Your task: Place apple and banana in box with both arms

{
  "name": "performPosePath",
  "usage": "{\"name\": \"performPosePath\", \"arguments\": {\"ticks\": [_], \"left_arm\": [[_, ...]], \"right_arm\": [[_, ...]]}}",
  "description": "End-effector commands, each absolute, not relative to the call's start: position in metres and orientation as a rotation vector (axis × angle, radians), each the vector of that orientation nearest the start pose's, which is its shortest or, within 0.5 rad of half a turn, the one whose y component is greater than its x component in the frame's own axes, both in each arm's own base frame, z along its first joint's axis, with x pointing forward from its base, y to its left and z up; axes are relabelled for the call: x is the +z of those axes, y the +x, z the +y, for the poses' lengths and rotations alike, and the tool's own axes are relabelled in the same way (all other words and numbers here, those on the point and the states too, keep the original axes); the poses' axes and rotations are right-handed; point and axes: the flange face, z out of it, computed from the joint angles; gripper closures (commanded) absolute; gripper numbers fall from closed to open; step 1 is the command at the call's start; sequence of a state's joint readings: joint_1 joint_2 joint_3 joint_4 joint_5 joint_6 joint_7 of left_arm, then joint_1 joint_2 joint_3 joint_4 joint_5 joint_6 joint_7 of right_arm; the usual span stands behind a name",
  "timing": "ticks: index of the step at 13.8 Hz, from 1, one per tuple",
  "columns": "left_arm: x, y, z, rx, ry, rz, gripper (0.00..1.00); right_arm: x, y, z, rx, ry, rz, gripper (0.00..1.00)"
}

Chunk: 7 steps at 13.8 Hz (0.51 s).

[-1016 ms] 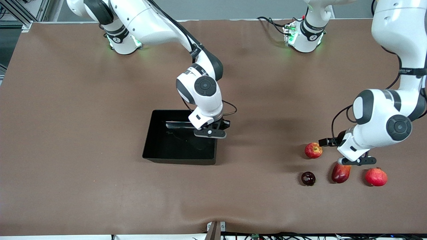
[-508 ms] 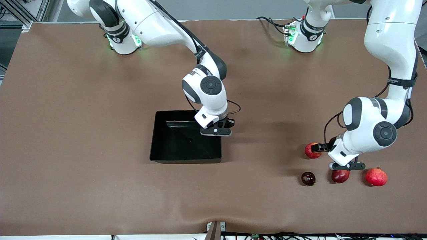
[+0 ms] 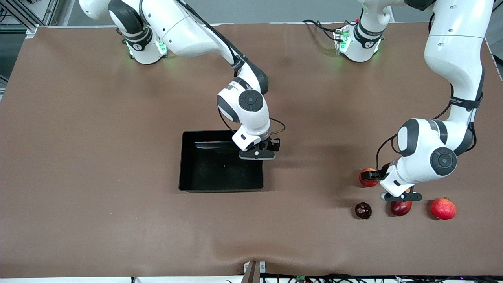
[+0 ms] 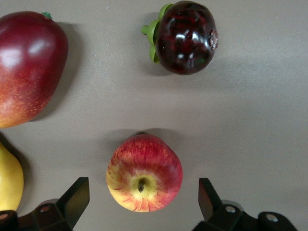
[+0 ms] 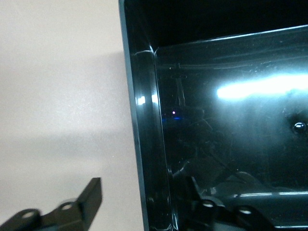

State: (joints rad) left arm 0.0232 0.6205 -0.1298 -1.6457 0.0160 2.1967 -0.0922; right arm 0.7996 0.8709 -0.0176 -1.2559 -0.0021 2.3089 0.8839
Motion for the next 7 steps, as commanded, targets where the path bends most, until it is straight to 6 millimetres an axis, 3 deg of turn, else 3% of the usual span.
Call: {"name": "performPosePath", "arguments": {"ticks": [1, 4, 7], "left_arm": [[0.247, 0.681, -0.063, 0.095, -3.205, 0.025, 0.00], [0.235, 0.681, -0.063, 0.091, -3.210, 0.024, 0.00], [0.228, 0.682, -0.063, 0.084, -3.210, 0.023, 0.00]], "right_arm": [[0.270, 0.553, 0.544, -0.250, -3.002, 0.119, 0.00], [0.283, 0.559, 0.534, -0.231, -3.019, 0.120, 0.00], [0.324, 0.566, 0.520, -0.208, -3.012, 0.161, 0.00]]}}
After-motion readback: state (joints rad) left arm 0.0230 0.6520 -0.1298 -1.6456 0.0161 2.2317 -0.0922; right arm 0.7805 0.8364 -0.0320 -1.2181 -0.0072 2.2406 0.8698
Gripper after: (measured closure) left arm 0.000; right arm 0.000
